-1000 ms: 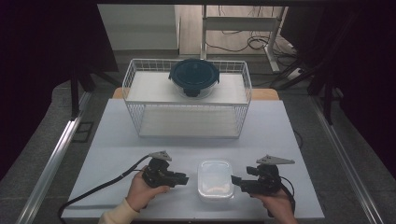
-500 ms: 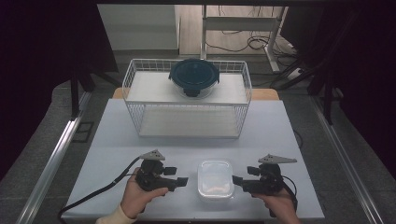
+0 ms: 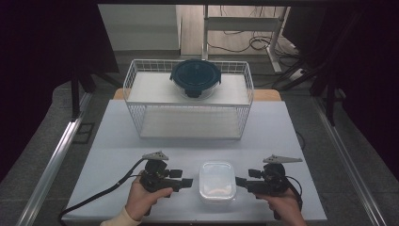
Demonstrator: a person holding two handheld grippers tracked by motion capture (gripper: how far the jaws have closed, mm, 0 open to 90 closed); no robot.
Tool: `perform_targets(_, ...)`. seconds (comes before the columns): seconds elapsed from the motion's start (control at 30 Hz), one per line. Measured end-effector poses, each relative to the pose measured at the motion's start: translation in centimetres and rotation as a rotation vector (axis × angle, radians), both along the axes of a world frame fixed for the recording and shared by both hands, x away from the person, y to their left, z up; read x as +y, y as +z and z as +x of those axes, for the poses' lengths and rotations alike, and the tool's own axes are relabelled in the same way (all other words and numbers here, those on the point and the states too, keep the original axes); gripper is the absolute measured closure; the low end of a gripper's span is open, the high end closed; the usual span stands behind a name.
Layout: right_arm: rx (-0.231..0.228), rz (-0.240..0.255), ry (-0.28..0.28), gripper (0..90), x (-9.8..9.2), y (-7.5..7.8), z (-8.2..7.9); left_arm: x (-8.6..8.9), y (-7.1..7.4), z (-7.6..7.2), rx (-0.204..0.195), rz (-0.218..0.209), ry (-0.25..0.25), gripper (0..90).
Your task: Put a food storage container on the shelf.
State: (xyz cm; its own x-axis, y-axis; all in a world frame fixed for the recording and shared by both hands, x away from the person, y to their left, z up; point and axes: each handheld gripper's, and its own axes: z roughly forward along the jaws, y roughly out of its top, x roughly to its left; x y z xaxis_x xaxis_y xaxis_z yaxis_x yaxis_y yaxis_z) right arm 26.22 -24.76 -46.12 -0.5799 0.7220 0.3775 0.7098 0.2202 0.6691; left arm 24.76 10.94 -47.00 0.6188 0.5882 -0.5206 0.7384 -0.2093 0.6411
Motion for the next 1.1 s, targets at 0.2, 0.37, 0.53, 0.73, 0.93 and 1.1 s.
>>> perform_targets(0.2, 0.024, 0.017, 0.027, 29.8, 0.4, -0.2, 0.1, -0.9, -0.8, 0.4, 0.027, -0.002, -0.017, 40.2)
perform_targets(0.37, 0.034, 0.029, 0.026, 32.5, 0.7, -0.2, 0.3, -2.2, -1.6, 1.1, 0.066, -0.003, -0.038, 39.4)
perform_targets(0.53, 0.045, 0.038, 0.017, 34.0, 0.8, -0.2, 0.4, -2.8, -2.2, 1.8, 0.100, -0.039, -0.027, 40.6)
perform_targets(0.73, 0.095, 0.049, 0.009, 38.0, 1.0, -1.1, 0.8, -2.8, -2.5, 2.2, 0.144, -0.078, -0.018, 43.0)
perform_targets(0.93, 0.125, 0.062, 0.014, 42.7, 1.4, -1.7, 0.9, -2.9, -2.9, 2.4, 0.168, -0.082, 0.000, 45.3)
perform_targets(1.1, 0.157, 0.080, 0.005, 46.4, 1.4, -2.2, 1.1, -3.0, -3.6, 3.0, 0.216, -0.101, 0.021, 47.3)
